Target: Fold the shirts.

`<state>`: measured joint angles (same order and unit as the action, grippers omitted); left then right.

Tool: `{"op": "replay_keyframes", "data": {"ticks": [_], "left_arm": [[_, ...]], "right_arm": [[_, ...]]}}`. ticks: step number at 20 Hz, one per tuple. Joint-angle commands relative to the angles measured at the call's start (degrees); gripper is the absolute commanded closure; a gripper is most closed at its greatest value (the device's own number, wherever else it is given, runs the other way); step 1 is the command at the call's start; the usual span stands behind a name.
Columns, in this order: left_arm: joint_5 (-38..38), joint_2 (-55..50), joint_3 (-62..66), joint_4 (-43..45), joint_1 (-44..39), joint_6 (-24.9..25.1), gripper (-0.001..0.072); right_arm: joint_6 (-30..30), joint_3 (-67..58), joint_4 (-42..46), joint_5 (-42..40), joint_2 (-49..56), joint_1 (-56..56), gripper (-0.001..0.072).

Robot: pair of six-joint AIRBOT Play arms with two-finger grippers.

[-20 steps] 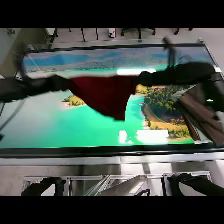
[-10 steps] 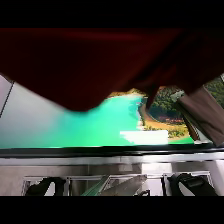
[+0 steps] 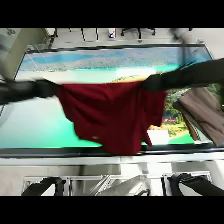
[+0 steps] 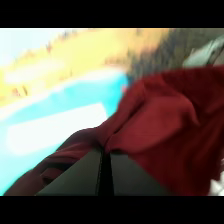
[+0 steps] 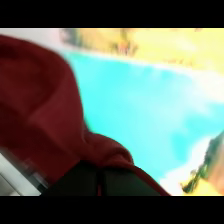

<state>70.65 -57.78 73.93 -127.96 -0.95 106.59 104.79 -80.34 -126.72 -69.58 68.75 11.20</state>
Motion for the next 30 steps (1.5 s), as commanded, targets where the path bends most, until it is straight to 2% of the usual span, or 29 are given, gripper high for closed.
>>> {"op": "replay_keyframes", "data": {"ticks": [1,4,5,6,8,9,10,11,12,14,17,19,22,23,25,28,30], "left_arm": [[-9.7,-10.9,-15.6,6.2,-7.7,0.5,0.0696],[-16.5,-20.9,-17.5,5.9,-9.0,-0.4,0.0696],[-16.5,-23.4,-16.0,4.8,-8.3,-1.0,0.0696],[-15.2,-25.6,-13.2,4.5,-7.1,-3.7,0.0660],[-9.8,-28.0,-6.5,3.4,-3.7,-7.6,0.0016],[-6.3,-28.5,-3.1,3.3,-1.5,-10.2,0.0018],[-2.2,-28.5,0.1,3.3,0.5,-12.0,0.0017],[1.9,-28.1,2.1,3.3,2.3,-13.5,0.0018],[6.1,-27.0,3.0,3.4,3.8,-13.9,0.0018],[11.2,-22.5,0.2,3.5,4.8,-14.1,0.0019],[9.6,-10.7,-15.6,3.3,0.9,-14.5,0.0019],[1.1,-1.8,-30.0,1.7,-5.9,-20.4,0.0018],[-19.7,6.8,-48.1,-12.4,-18.9,-23.6,0.0019],[-25.6,8.0,-51.5,-14.4,-23.4,-25.5,0.0019],[-37.5,9.3,-55.3,-14.6,-32.4,-33.2,0.0019],[-54.4,6.7,-56.0,-14.6,-44.0,-39.6,0.0019],[-61.3,1.8,-55.7,-14.5,-48.8,-44.2,0.0019]], "right_arm": [[0.3,14.3,-1.4,9.1,10.8,2.4,0.0691],[0.5,15.6,-5.2,11.5,20.3,2.3,0.0691],[0.5,15.2,-5.6,12.2,21.6,2.2,0.0692],[0.5,14.5,-5.6,12.9,22.1,2.0,0.0692],[0.4,11.9,-5.6,12.5,21.5,0.7,0.0691],[0.4,10.6,-5.5,11.8,21.0,0.0,0.0672],[0.4,9.4,-5.6,10.8,20.5,-0.9,0.0501],[0.4,8.0,-5.5,9.2,20.2,-2.0,0.0262],[0.4,6.6,-5.3,7.4,20.0,-3.3,0.0225],[0.5,5.3,-5.3,4.5,19.2,-7.0,0.0225],[2.1,5.3,-5.4,1.6,17.9,-13.2,0.0225],[3.5,5.4,-5.4,-0.3,17.9,-16.0,0.0225],[4.6,5.4,-5.4,-0.5,17.9,-17.5,0.0225],[5.5,5.4,-5.6,-0.5,17.9,-17.5,0.0225],[6.1,5.4,-5.6,-0.4,17.9,-17.5,0.0225],[7.1,5.4,-5.6,-0.5,17.9,-17.4,0.0225],[7.2,5.4,-5.6,-0.5,17.9,-17.2,0.0225]]}}
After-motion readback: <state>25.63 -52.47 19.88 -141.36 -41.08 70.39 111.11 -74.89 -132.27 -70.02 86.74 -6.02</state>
